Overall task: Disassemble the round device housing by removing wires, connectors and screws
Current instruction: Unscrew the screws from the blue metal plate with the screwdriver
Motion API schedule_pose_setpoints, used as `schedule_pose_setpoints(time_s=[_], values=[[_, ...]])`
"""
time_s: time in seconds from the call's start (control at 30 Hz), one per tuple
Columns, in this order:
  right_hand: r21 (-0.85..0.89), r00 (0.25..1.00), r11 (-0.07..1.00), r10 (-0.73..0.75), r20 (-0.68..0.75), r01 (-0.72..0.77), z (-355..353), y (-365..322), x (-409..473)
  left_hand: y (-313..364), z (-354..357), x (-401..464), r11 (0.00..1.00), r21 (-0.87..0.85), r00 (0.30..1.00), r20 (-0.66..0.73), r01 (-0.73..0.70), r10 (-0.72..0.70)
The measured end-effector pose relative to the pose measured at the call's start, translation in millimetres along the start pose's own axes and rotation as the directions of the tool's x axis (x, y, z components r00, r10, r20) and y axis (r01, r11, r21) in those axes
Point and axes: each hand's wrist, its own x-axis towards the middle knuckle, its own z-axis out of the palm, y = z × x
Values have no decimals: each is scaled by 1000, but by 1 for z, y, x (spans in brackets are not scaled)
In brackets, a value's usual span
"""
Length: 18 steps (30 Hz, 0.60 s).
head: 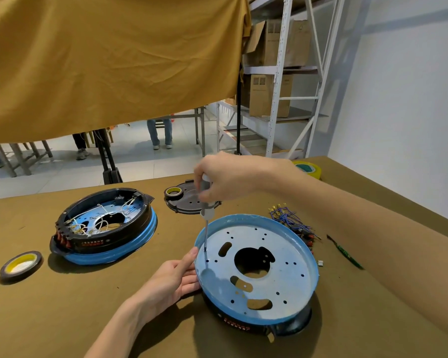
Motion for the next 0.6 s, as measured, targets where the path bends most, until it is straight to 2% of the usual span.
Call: schedule_pose_setpoints(time_s=[0.07, 0.1, 0.2, 0.27, 0.3, 0.37, 0.47, 0.53, 0.6], values=[[44, 998, 999, -23, 51, 21, -1, 0, -3, 1, 0, 0, 1000, 0, 1000, 0, 5, -5], [13, 999, 1000, -10, 32, 9, 1, 0, -3, 1, 0, -1, 1000, 0, 1000, 4, 6, -6], [-222, 984, 968, 81, -159, -116, 11, -1, 1, 0, 1, -2, 1000, -16, 1000, 15, 6, -6], [-313, 972, 942, 51, -229, -124, 16, 0, 5, 0, 0, -4, 1000, -24, 1000, 16, -1, 2], [-285, 976, 954, 31, -217, -94, 16, 1, 6, 0, 1, -4, 1000, -25, 1000, 16, -4, 4], [-110, 989, 994, -20, -144, 4, 13, 3, 6, 0, 2, -5, 1000, -24, 1000, 9, -10, 11], [140, 996, 988, -68, 56, 60, 0, 2, 3, 1, 4, -7, 1000, -17, 1000, -4, -12, 12], [103, 997, 993, -62, 48, 56, -1, 0, 3, 2, 4, -9, 1000, -9, 1000, -1, -8, 8], [-120, 997, 993, -11, -80, 1, 7, -2, 6, 3, 5, -10, 1000, 9, 1000, 6, -6, 6]])
